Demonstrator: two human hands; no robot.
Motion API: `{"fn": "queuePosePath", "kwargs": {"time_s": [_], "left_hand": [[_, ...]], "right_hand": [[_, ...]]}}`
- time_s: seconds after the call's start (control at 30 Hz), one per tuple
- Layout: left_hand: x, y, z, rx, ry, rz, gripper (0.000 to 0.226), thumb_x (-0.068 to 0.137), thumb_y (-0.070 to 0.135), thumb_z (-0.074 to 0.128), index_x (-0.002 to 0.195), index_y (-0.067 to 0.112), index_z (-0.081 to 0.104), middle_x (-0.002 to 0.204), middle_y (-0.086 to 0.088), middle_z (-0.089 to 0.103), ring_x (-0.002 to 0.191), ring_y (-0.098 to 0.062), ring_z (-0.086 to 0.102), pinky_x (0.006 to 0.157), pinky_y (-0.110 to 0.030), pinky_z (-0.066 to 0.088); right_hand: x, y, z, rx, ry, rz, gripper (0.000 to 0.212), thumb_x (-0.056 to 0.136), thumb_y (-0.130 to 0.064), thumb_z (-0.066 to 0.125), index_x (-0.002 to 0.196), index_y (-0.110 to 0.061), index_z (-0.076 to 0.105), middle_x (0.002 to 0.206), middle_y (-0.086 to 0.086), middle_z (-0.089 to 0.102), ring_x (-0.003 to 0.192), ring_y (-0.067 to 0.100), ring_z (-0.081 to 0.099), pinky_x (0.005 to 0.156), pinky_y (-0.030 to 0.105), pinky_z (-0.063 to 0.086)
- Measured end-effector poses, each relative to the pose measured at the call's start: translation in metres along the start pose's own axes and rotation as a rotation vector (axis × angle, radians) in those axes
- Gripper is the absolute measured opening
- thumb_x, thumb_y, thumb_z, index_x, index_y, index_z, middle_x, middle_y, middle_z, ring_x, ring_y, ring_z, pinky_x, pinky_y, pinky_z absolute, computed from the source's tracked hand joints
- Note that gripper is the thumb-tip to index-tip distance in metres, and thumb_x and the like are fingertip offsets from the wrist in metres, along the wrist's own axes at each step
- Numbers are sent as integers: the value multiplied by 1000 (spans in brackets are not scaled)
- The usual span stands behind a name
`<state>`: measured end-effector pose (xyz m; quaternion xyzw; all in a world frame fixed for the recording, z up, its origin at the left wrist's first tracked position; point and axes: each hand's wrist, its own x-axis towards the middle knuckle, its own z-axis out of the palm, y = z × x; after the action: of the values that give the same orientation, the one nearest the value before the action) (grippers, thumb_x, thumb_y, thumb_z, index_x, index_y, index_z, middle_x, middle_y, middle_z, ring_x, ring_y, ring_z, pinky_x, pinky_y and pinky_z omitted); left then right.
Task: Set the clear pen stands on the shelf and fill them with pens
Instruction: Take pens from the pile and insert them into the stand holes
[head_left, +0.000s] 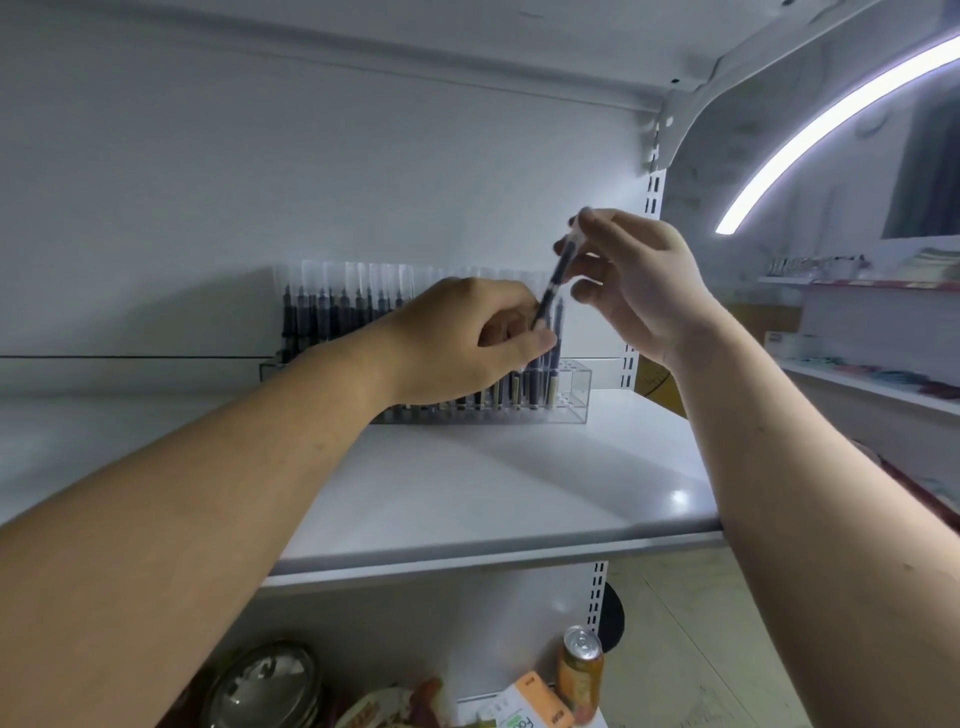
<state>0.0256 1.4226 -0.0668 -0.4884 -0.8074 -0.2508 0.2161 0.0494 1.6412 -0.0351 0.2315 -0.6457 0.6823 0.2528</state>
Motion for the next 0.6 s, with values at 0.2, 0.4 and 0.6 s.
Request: {"fn": "queuePosePath", "kwargs": {"time_s": [0.2,0.4,0.6], "left_hand": [[1,0,-4,129,88,122,46,103,49,61,142,24,60,130,11,64,119,-3,57,102,-25,45],[2,-1,-10,298,173,121,55,102,55,52,148,24,55,143,5,63,134,-16,55,112,-44,47],[1,-3,-12,330,203,68,56,102,54,50,149,25,54,145,6,62,133,-17,55,111,-47,47]], "right_hand": [[10,8,-21,-400,525,-259,9,104,-17,59,99,-15,65,82,3,72,55,7,61,55,24,47],[15,18,-19,-645,454,-308,7,104,-13,59,100,-9,64,90,11,75,58,8,67,58,28,56],[14,19,-13,-677,378,-226,12,106,-19,58,109,-8,63,97,12,75,56,2,67,70,37,58]]}}
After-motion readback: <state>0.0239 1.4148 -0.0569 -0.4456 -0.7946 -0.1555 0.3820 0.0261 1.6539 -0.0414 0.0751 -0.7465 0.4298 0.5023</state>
